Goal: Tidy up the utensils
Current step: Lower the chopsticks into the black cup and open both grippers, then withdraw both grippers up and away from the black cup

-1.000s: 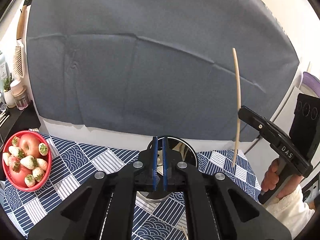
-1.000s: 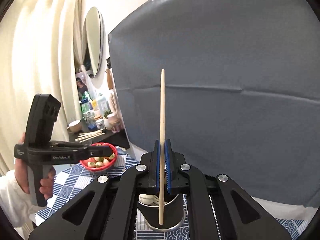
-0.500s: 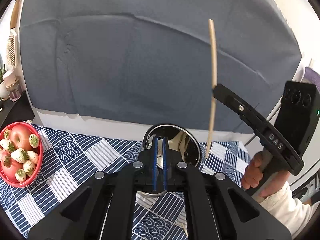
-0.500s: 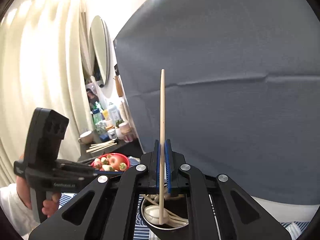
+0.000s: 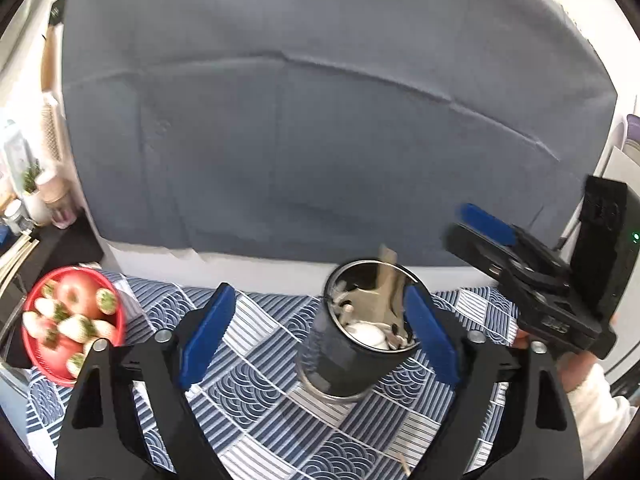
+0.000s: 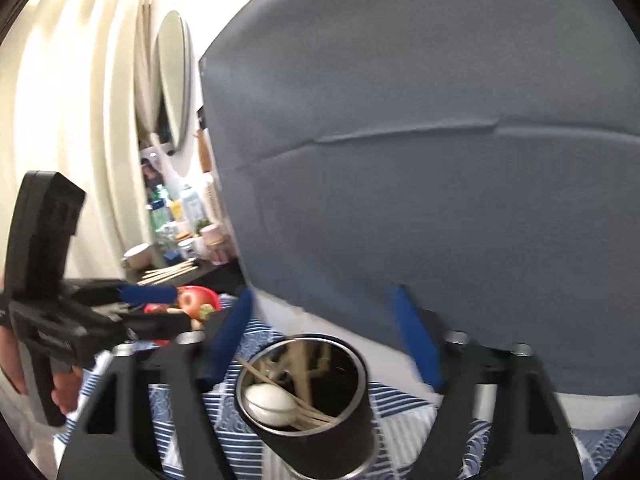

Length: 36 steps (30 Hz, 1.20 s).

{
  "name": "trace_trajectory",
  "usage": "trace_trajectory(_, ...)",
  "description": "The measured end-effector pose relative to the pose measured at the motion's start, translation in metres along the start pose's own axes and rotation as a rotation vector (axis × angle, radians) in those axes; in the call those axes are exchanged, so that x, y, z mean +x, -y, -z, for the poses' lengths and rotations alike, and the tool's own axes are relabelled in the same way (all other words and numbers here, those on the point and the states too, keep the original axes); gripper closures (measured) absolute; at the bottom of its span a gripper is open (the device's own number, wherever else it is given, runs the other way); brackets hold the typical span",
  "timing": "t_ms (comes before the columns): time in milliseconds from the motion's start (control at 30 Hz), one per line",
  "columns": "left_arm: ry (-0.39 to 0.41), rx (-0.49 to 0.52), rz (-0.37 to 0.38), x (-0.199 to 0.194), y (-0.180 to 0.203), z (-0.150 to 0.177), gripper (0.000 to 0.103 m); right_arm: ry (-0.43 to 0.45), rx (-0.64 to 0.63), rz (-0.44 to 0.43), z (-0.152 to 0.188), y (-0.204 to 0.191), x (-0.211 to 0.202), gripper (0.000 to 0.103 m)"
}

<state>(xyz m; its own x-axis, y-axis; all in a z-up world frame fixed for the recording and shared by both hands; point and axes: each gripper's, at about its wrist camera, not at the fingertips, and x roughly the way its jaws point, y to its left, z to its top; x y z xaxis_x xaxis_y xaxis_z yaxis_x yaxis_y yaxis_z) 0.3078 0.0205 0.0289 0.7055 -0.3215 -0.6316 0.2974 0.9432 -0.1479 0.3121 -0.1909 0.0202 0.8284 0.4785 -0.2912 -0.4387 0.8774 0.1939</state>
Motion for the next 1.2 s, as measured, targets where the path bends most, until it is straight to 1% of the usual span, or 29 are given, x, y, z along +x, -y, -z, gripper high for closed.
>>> trace_trajectory(33, 0.009, -0.005, -0.016, -0.003, -0.002, 0.000, 0.006, 0.004, 0.001, 0.037, 0.000, 0.002, -0.007, 0.015)
trace_trajectory(67, 0.024, -0.011, -0.029, -0.007, -0.006, 0.001, 0.006, 0.006, 0.002, 0.057, 0.000, 0.004, -0.010, 0.013)
trace_trajectory(167, 0.026, -0.041, -0.034, -0.013, -0.015, 0.001, 0.006, 0.014, 0.004, 0.089, -0.001, 0.009, -0.024, 0.012)
trace_trajectory(267, 0.004, -0.076, -0.059, -0.014, -0.026, 0.007, 0.006, -0.018, 0.017, 0.118, 0.002, 0.014, -0.029, 0.012)
trace_trajectory(400, -0.013, -0.111, -0.061, -0.018, -0.033, 0.017, 0.006, -0.048, 0.007, 0.142, 0.008, 0.012, -0.039, 0.012)
trace_trajectory(500, -0.030, -0.111, -0.069, -0.024, -0.035, 0.029, 0.006, -0.051, 0.003, 0.161, 0.011, 0.006, -0.044, 0.011)
trace_trajectory(733, -0.050, -0.093, -0.096, -0.039, -0.032, 0.049, 0.006, -0.096, -0.019, 0.172, 0.022, -0.011, -0.057, 0.010)
trace_trajectory(800, -0.057, -0.097, -0.090, -0.042, -0.033, 0.055, 0.006, -0.094, -0.030, 0.180, 0.026, -0.016, -0.063, 0.010)
trace_trajectory(1033, -0.098, -0.119, -0.071, -0.051, -0.032, 0.086, 0.006, -0.158, -0.048, 0.167, 0.041, -0.036, -0.080, 0.010)
trace_trajectory(1200, -0.134, -0.124, -0.057, -0.058, -0.029, 0.111, 0.006, -0.199, -0.058, 0.173, 0.056, -0.048, -0.093, 0.010)
